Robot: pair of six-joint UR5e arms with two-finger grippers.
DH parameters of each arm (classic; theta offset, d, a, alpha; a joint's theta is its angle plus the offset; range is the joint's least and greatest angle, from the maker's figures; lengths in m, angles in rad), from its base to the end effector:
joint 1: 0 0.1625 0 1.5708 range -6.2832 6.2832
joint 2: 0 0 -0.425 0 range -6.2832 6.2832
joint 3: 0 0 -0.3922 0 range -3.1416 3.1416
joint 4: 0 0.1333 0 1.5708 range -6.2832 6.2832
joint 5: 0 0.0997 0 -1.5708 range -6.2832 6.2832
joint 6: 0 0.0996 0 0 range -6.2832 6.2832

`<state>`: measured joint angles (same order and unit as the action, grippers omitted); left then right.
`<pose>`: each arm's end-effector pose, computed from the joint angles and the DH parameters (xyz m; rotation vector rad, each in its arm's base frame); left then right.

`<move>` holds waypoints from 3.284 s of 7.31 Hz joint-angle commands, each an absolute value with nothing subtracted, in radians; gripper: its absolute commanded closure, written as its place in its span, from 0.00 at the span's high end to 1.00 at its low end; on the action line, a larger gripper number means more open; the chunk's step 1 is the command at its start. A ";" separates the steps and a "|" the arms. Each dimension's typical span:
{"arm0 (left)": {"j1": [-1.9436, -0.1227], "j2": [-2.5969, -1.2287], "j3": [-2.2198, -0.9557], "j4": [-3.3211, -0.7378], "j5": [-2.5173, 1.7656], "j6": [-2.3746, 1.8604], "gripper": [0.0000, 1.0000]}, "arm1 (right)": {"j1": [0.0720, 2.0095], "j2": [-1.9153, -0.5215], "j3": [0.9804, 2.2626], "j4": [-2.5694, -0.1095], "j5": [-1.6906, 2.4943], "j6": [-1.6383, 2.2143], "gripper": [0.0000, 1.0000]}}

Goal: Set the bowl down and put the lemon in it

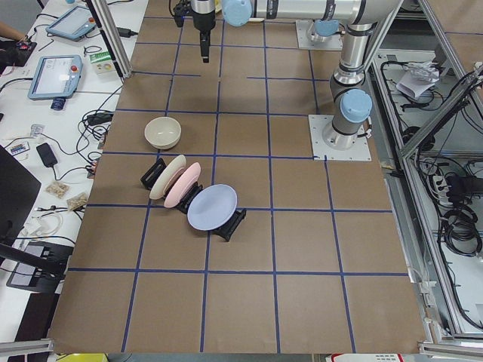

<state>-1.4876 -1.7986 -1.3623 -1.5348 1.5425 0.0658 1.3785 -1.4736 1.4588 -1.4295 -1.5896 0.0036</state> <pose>-0.0867 -0.5987 0.4711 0.0267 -3.1144 0.0292 0.0297 -0.5353 0.4799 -0.3041 -3.1136 -0.2000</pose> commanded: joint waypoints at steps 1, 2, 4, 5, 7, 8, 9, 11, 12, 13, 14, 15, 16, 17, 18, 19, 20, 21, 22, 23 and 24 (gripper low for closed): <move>-1.372 -1.940 -1.284 -1.496 1.516 0.179 1.00 | 1.266 -1.404 1.459 -1.474 -1.591 -0.154 1.00; -1.339 -2.000 -1.278 -1.436 1.514 0.199 1.00 | 1.211 -1.360 1.459 -1.587 -1.592 -0.200 1.00; -1.324 -2.089 -1.276 -1.330 1.514 0.235 1.00 | 1.123 -1.284 1.457 -1.687 -1.591 -0.343 1.00; -1.310 -2.127 -1.276 -1.286 1.517 0.239 1.00 | 1.115 -1.272 1.457 -1.741 -1.591 -0.372 1.00; -1.299 -2.183 -1.266 -1.241 1.520 0.271 1.00 | 1.112 -1.153 1.459 -1.854 -1.591 -0.467 1.00; -1.293 -2.207 -1.264 -1.211 1.522 0.285 1.00 | 1.095 -1.094 1.457 -1.967 -1.589 -0.545 1.00; -1.281 -2.224 -1.262 -1.201 1.523 0.297 1.00 | 1.089 -1.066 1.459 -2.014 -1.591 -0.624 1.00; -1.276 -2.256 -1.262 -1.166 1.525 0.298 1.00 | 1.086 -1.010 1.451 -2.060 -1.589 -0.634 1.00; -1.275 -2.270 -1.261 -1.154 1.525 0.298 1.00 | 1.083 -0.999 1.459 -2.062 -1.592 -0.658 1.00; -1.275 -2.278 -1.261 -1.144 1.525 0.296 1.00 | 1.069 -0.977 1.459 -2.062 -1.594 -0.673 1.00; -1.275 -2.284 -1.261 -1.143 1.525 0.296 0.98 | 1.057 -0.963 1.459 -2.060 -1.594 -0.690 1.00; -1.264 -2.289 -1.261 -1.143 1.525 0.298 0.94 | 1.057 -0.956 1.459 -2.057 -1.595 -0.707 1.00; -1.258 -2.293 -1.258 -1.143 1.523 0.298 0.87 | 1.057 -0.948 1.459 -2.053 -1.595 -0.707 1.00; -1.256 -2.299 -1.258 -1.144 1.522 0.298 0.69 | 1.057 -0.936 1.459 -2.052 -1.595 -0.707 1.00; -1.256 -2.298 -1.258 -1.146 1.514 0.288 0.50 | 1.057 -0.934 1.459 -2.046 -1.591 -0.707 1.00; -1.256 -2.307 -1.258 -1.144 1.514 0.294 0.49 | 1.057 -0.934 1.459 -2.045 -1.583 -0.706 0.82; -1.256 -2.309 -1.256 -1.144 1.514 0.296 0.45 | 1.057 -0.937 1.459 -2.043 -1.580 -0.706 0.35; -1.256 -2.315 -1.256 -1.143 1.514 0.295 0.35 | 1.057 -0.942 1.459 -2.034 -1.583 -0.701 0.07; -1.256 -2.318 -1.256 -1.143 1.514 0.298 0.03 | 1.057 -0.956 1.454 -2.028 -1.589 -0.700 0.00; -1.256 -2.306 -1.256 -1.144 1.511 0.295 0.00 | 1.057 -0.988 1.438 -1.947 -1.589 -0.690 0.00; -1.256 -2.287 -1.253 -1.153 1.511 0.295 0.00 | 1.065 -1.040 1.433 -1.886 -1.591 -0.649 0.00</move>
